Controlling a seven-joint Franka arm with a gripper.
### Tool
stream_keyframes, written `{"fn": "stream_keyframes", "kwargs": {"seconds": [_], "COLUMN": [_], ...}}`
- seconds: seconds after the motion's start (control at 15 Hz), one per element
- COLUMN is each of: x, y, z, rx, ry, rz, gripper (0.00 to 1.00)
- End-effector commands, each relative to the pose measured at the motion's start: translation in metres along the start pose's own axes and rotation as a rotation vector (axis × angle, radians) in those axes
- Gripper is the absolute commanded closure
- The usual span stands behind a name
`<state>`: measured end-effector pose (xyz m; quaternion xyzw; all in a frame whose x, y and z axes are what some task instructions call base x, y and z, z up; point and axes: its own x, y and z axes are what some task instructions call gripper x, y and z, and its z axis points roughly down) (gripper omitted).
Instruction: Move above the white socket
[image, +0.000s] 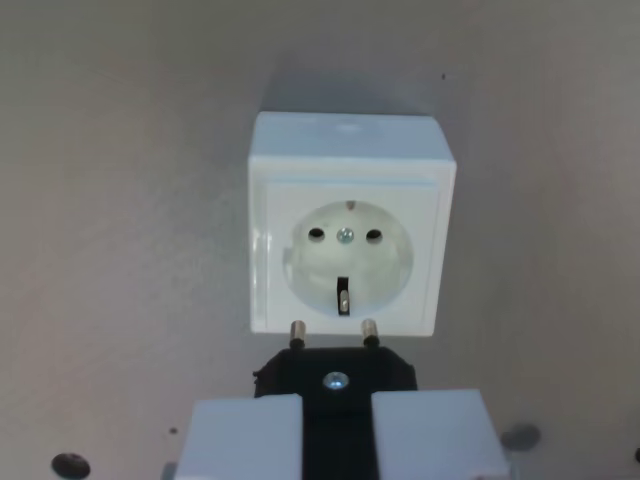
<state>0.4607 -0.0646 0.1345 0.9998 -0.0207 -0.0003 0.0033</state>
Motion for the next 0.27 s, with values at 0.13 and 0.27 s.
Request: {"fn": "stream_keyframes", "kwargs": {"seconds": [0.13, 0.27], "x": [-0.0048, -0.0053], "y": [0.0058, 0.0065], "z": [0.0169, 0.0205], "rx": [-0.059, -0.061], "ry": [0.108, 0.108], "rz": [0.010, 0.007], "gripper": [1.00, 1.00]}}
